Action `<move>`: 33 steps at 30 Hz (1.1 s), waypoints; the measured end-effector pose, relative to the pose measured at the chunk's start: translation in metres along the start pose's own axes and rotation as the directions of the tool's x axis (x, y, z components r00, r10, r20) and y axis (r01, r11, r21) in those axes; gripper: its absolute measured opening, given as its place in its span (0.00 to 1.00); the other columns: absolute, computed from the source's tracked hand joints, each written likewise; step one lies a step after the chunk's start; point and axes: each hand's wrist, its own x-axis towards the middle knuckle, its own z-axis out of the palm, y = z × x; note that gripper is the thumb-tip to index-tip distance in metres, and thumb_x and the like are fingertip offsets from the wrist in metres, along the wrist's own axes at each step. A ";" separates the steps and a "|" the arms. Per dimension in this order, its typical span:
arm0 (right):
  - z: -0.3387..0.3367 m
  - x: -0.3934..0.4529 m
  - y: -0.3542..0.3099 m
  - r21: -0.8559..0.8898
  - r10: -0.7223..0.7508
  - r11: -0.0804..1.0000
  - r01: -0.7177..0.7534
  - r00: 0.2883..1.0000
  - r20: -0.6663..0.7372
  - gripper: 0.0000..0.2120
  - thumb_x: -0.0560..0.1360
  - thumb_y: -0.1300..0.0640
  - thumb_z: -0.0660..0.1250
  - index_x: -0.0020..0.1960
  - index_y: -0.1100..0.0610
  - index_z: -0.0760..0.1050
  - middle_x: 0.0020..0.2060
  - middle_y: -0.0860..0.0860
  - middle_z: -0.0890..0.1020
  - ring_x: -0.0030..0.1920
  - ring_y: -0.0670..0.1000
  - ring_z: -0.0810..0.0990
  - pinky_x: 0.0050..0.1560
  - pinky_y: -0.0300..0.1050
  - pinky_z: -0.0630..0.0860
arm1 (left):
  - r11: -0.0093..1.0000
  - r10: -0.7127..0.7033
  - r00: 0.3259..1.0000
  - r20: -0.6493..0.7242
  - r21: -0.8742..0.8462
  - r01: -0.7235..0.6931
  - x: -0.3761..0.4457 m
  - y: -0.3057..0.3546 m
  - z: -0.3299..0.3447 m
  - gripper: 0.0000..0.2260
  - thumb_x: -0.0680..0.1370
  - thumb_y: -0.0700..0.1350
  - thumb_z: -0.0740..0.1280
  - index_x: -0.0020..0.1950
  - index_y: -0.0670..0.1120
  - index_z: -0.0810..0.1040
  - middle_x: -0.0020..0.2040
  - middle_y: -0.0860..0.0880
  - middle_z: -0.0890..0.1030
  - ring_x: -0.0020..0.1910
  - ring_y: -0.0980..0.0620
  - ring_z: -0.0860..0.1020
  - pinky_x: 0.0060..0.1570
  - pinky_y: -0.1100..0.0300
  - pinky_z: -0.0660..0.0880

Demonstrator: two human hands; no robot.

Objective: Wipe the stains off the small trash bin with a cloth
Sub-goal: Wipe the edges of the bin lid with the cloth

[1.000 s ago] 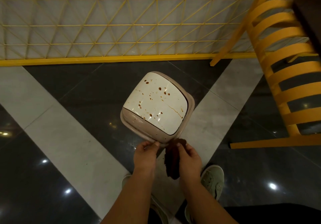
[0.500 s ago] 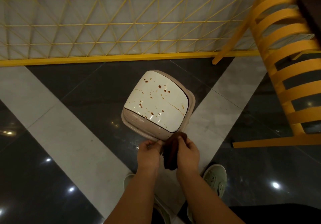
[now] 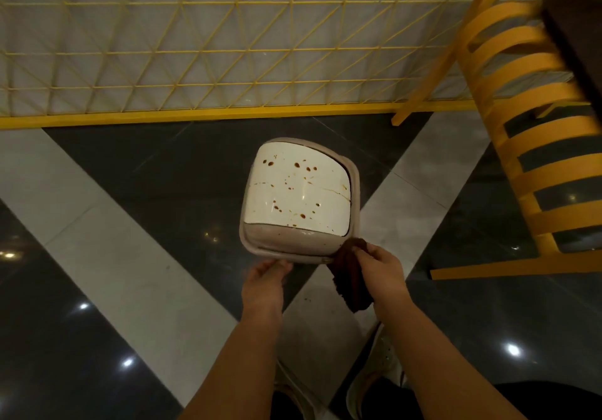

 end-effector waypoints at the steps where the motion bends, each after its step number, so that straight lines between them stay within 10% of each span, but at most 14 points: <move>1: 0.003 -0.001 0.003 0.046 -0.008 0.999 0.010 0.999 -0.032 0.10 0.78 0.55 0.65 0.59 0.53 0.78 0.50 0.55 0.83 0.51 0.58 0.81 0.58 0.57 0.77 | 1.000 0.007 1.000 0.003 0.006 -0.007 -0.002 -0.003 0.003 0.04 0.76 0.40 0.69 0.49 0.45 0.77 0.43 0.49 0.79 0.48 0.51 0.77 0.56 0.56 0.70; 7: 0.016 -0.007 0.014 0.187 0.007 0.982 0.012 0.995 -0.099 0.09 0.79 0.55 0.63 0.59 0.49 0.76 0.51 0.52 0.82 0.53 0.55 0.80 0.60 0.56 0.76 | 0.999 0.029 0.999 -0.029 -0.038 -0.030 0.004 0.003 0.002 0.13 0.75 0.43 0.70 0.59 0.46 0.76 0.56 0.47 0.79 0.57 0.48 0.76 0.59 0.53 0.70; 16: 0.034 -0.012 0.008 0.401 0.092 0.915 0.043 0.946 -0.310 0.09 0.79 0.54 0.63 0.59 0.49 0.75 0.51 0.49 0.80 0.52 0.51 0.78 0.55 0.48 0.76 | 0.997 0.075 0.997 0.027 0.025 -0.075 0.000 -0.011 0.011 0.06 0.76 0.38 0.67 0.51 0.44 0.79 0.48 0.46 0.82 0.46 0.52 0.78 0.52 0.56 0.71; 27: 0.032 -0.014 0.008 0.437 0.141 0.900 -0.007 0.952 -0.274 0.24 0.76 0.59 0.68 0.69 0.50 0.66 0.58 0.53 0.77 0.55 0.52 0.78 0.56 0.47 0.76 | 0.993 0.117 0.993 -0.006 0.033 -0.117 0.003 -0.015 0.011 0.06 0.77 0.40 0.66 0.53 0.46 0.77 0.45 0.51 0.80 0.49 0.52 0.76 0.53 0.55 0.68; 33: 0.054 -0.016 0.025 0.404 0.112 0.915 -0.020 0.972 -0.205 0.14 0.75 0.59 0.67 0.60 0.53 0.73 0.53 0.52 0.80 0.53 0.53 0.80 0.52 0.48 0.79 | 0.989 0.139 0.990 -0.013 0.049 -0.138 0.006 -0.019 0.013 0.09 0.77 0.39 0.65 0.56 0.45 0.78 0.52 0.45 0.82 0.53 0.47 0.79 0.55 0.51 0.73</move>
